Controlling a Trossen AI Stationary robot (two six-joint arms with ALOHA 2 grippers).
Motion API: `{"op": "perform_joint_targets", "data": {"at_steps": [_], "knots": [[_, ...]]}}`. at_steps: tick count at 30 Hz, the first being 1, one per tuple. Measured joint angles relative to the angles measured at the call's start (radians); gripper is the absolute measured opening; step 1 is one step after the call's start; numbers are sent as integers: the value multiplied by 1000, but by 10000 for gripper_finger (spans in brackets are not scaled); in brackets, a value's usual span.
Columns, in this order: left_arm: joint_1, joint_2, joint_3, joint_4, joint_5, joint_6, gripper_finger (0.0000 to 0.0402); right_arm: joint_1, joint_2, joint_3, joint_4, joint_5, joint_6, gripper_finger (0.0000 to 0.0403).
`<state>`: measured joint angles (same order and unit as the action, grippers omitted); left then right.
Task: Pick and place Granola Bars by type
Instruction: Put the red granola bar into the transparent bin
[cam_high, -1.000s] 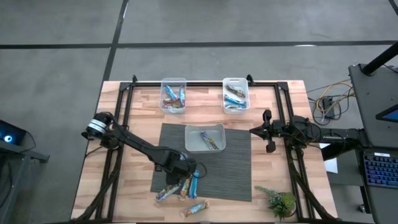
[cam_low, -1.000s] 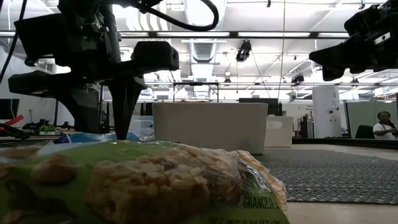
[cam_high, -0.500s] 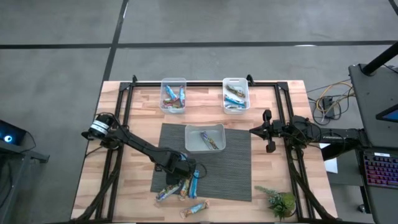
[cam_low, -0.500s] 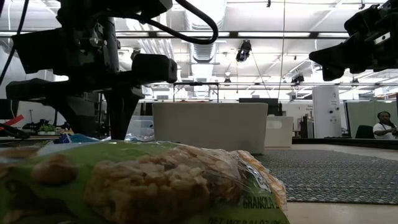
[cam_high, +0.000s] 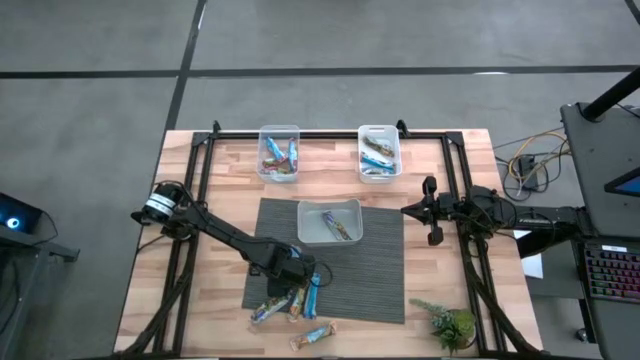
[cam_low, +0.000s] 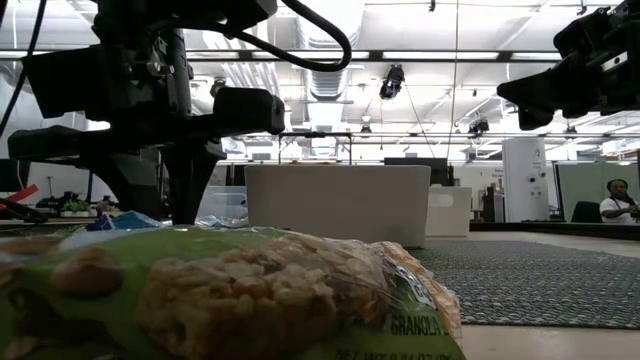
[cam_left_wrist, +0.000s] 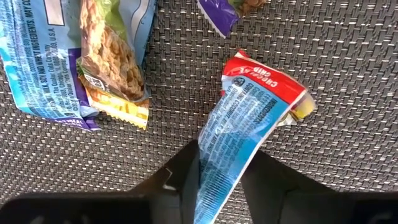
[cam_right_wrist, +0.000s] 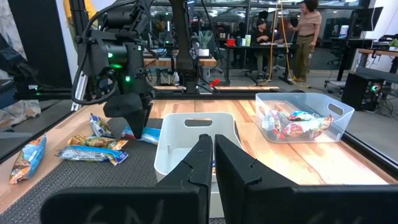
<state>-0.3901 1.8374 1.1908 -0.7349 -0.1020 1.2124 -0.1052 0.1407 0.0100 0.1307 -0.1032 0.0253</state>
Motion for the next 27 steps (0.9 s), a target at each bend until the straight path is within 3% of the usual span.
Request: {"op": "perform_joint_targets", "data": {"at_steps": [10,27], "knots": [[0,-1,0,-2,0,-9,42,0,0,0,0,0,0,9],[-16,-11,31,-63,3,-63,39,0,0,0,0,0,0,9]]}}
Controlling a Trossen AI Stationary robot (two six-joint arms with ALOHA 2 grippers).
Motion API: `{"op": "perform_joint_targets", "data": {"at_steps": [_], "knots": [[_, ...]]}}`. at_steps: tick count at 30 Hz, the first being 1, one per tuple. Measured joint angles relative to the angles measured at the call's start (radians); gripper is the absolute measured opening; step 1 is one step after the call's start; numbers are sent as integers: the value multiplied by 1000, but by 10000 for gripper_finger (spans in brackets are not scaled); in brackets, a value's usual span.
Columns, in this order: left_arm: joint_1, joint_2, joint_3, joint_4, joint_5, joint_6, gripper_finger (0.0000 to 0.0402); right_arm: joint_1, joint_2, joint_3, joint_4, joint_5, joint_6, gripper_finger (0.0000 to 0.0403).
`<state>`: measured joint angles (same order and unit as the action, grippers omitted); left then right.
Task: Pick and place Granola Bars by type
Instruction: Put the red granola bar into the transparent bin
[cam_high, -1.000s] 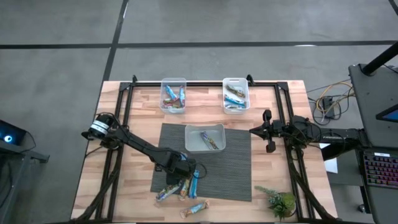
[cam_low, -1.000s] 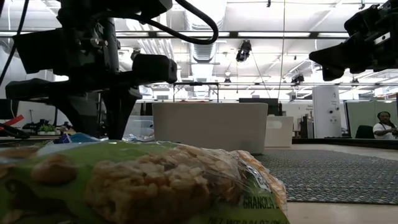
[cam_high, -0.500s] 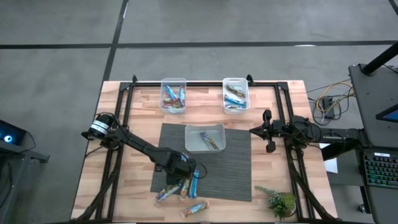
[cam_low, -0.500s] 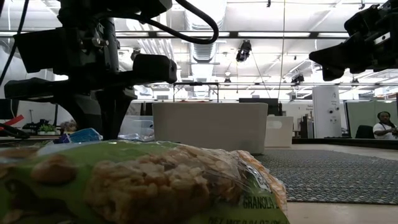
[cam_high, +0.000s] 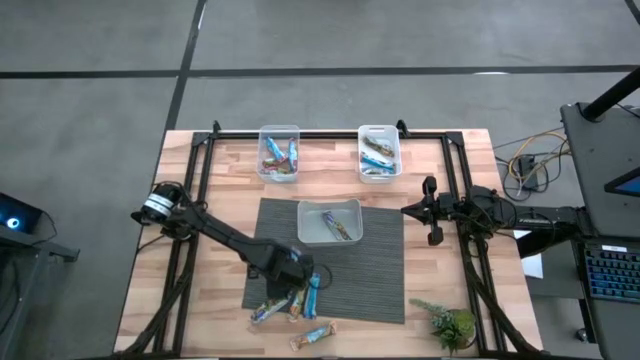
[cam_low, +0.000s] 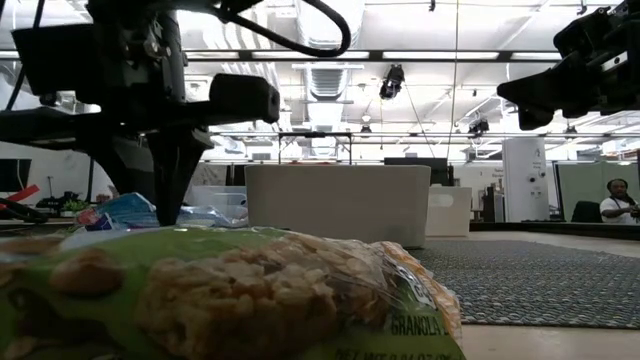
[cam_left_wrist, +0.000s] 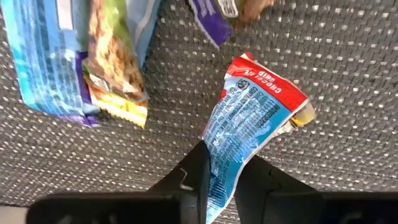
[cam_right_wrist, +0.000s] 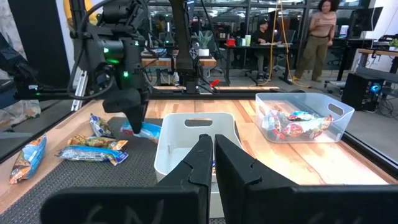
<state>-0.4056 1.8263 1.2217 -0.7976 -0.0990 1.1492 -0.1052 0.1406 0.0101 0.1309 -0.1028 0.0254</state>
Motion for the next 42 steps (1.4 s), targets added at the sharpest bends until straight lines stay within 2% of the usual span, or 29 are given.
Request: {"op": "perform_joint_targets", "data": {"at_steps": [9,26,38,42], "knots": [[-19,-2,3,1,-3,-7,39,0,0,0,0,0,0,9],[-53,-139,40,12,0,-162,39,0,0,0,0,0,0,9],[-21,-242,128,15,-12,-255,39,0,0,0,0,0,0,9],[2,-248,165,-7,-57,-278,39,0,0,0,0,0,0,9]]}}
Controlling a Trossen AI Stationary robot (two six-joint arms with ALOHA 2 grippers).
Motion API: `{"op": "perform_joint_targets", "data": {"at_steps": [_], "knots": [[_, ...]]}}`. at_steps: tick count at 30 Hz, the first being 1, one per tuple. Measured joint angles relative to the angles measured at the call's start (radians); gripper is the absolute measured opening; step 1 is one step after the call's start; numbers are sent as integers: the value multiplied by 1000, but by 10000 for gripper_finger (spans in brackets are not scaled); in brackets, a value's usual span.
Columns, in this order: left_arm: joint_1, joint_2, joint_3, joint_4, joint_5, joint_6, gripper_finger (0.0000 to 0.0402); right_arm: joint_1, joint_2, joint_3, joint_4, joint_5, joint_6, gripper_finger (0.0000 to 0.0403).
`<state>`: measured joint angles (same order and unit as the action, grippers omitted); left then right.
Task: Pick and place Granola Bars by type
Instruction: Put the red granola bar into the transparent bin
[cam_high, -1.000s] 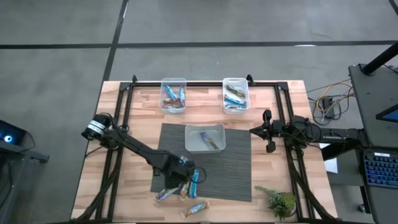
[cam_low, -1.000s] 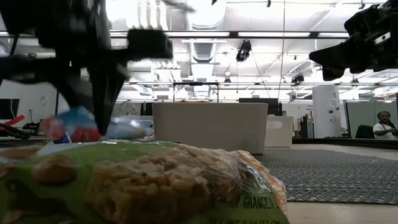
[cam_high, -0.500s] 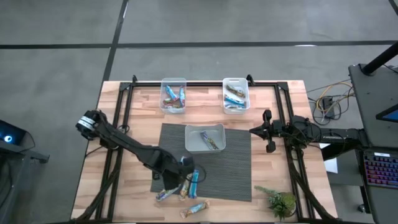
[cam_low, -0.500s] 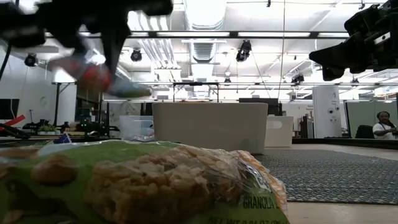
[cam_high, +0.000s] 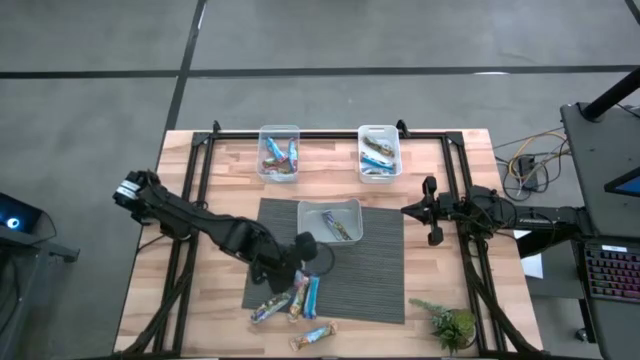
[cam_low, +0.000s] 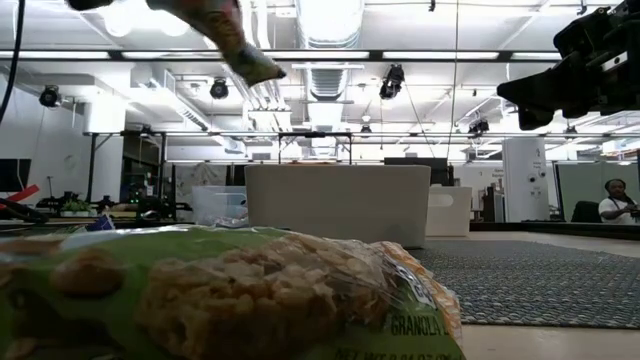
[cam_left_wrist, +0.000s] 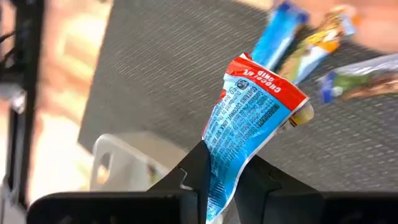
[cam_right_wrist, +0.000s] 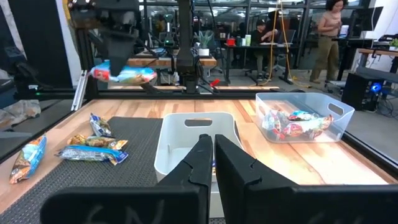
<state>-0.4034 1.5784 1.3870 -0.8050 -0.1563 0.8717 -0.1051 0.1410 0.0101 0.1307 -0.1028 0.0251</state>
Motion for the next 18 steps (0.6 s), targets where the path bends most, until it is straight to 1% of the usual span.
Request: {"op": "perform_joint_targets", "data": {"at_steps": [4,7,11,18], "knots": [[33,-14,36,-4,-25,-21,39,0,0,0,0,0,0,9],[66,-15,74,-8,-29,-68,39,0,0,0,0,0,0,9],[115,-17,133,-4,-67,-136,39,0,0,0,0,0,0,9],[203,-32,220,-3,-87,-199,39,0,0,0,0,0,0,9]]}}
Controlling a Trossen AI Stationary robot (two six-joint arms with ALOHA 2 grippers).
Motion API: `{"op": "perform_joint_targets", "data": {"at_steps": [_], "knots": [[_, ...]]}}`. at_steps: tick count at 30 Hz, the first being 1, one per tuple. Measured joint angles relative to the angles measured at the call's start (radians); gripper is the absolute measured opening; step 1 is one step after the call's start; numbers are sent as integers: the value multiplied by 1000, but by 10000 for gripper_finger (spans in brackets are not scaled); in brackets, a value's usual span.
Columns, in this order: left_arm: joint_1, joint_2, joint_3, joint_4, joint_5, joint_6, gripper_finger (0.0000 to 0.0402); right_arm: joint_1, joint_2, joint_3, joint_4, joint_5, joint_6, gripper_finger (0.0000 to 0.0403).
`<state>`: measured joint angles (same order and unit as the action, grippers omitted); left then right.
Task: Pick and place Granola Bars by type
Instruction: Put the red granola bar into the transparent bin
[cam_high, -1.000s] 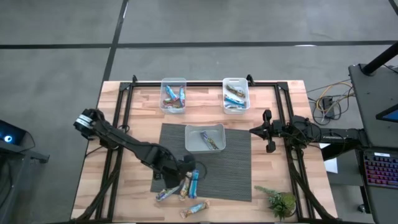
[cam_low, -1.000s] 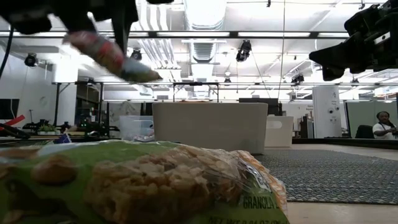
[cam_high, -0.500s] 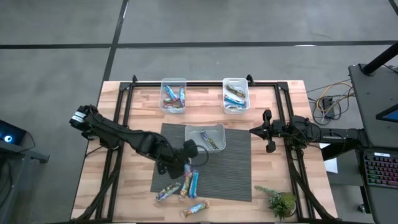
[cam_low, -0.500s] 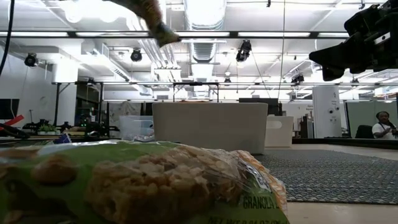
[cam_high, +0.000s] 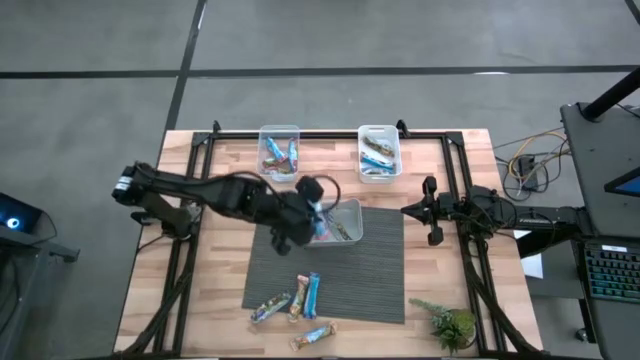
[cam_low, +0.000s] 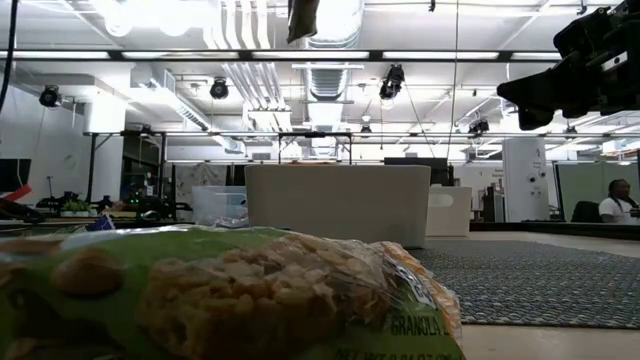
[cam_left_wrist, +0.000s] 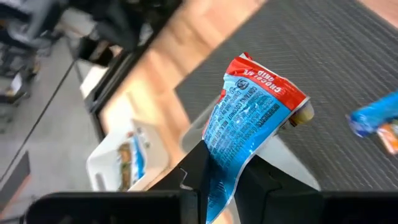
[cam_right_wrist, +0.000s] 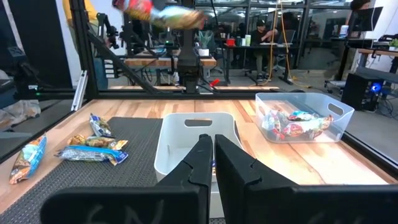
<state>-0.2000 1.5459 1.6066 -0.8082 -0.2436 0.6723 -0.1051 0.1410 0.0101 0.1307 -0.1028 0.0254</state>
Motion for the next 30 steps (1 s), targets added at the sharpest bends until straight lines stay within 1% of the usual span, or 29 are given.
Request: {"op": "perform_joint_targets", "data": {"at_steps": [9,14,30], "knots": [[82,-41,22,-4,-35,-115,39,0,0,0,0,0,0,9],[134,-66,22,-20,-40,-150,39,0,0,0,0,0,0,9],[364,-158,27,-47,-41,-166,39,0,-1,0,0,0,0,9]]}}
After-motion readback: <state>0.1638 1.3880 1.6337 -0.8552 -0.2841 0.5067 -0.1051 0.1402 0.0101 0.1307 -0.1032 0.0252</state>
